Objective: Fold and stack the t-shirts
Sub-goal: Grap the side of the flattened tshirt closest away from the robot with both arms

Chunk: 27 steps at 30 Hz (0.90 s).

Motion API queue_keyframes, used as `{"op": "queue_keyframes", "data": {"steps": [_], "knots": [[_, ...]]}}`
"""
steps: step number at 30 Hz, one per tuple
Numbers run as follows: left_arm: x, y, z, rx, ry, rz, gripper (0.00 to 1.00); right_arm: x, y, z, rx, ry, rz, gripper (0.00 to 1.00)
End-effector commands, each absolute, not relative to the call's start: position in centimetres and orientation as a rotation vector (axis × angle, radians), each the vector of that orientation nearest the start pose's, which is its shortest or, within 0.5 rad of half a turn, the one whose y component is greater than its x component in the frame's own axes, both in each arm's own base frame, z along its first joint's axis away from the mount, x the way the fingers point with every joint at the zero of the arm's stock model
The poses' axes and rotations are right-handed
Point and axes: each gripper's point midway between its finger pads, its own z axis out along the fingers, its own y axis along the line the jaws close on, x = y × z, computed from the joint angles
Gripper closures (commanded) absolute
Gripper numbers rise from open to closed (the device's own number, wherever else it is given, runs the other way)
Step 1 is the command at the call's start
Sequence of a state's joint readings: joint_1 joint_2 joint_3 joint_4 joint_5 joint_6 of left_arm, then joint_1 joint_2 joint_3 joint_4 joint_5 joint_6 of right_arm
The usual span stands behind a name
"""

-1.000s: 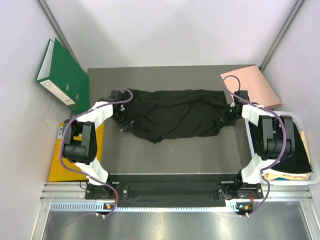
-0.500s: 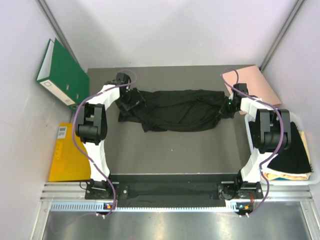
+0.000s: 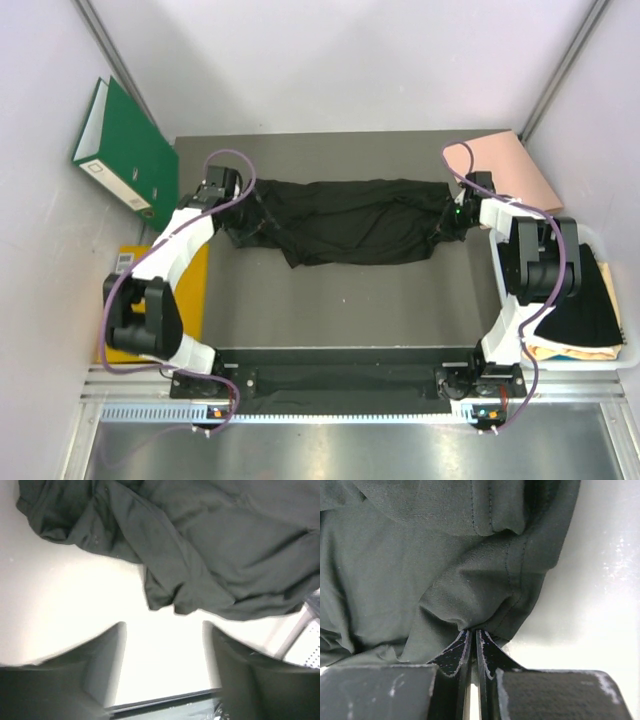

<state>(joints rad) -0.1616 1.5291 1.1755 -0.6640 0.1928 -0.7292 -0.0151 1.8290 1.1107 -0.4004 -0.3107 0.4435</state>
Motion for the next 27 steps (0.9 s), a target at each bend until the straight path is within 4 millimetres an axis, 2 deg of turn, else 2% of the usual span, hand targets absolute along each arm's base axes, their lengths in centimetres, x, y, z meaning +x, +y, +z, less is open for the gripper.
{"op": "queue_keyframes", "data": {"steps": [1,4,6,7,9,10,11,14,19,23,26,27], "knots": [[32.9,-11.8,12.7,-0.616,2.559,-0.561,0.49,38.8,7.3,2.0,0.470,2.668,0.593,0.97],[31.1,-12.2,9.6,-0.632,2.658,-0.569,0.75,39.2,7.4,1.9,0.465,2.671,0.607,0.97],[30.5,-12.7,7.4,-0.643,2.701,-0.592,0.73,39.6,7.5,2.0,0.459,2.671,0.614,0.97],[30.2,-13.0,6.8,-0.639,2.716,-0.604,0.63,39.7,7.5,2.0,0.457,2.671,0.614,0.97],[29.9,-13.3,5.1,-0.656,2.754,-0.599,0.53,40.0,7.5,2.2,0.453,2.669,0.615,0.97],[30.2,-13.7,4.8,-0.648,2.749,-0.609,0.43,40.1,7.5,2.3,0.452,2.667,0.616,0.97],[30.1,-13.9,3.9,-0.651,2.771,-0.608,0.39,40.2,7.6,2.4,0.449,2.666,0.619,0.97],[30.5,-14.8,2.5,-0.634,2.797,-0.614,0.38,40.2,7.6,2.3,0.448,2.669,0.619,0.97],[32.2,-16.5,1.9,-0.587,2.806,-0.615,0.38,39.8,7.6,2.1,0.446,2.676,0.622,0.96],[32.9,-17.5,0.4,-0.571,2.839,-0.593,0.39,39.7,7.6,2.1,0.442,2.676,0.619,0.96],[33.4,-17.8,-0.8,-0.576,2.862,-0.547,0.42,39.5,7.6,1.9,0.446,2.684,0.618,0.96],[33.5,-17.7,-1.1,-0.582,2.873,-0.520,0.52,39.5,7.6,1.9,0.448,2.684,0.619,0.96]]}}
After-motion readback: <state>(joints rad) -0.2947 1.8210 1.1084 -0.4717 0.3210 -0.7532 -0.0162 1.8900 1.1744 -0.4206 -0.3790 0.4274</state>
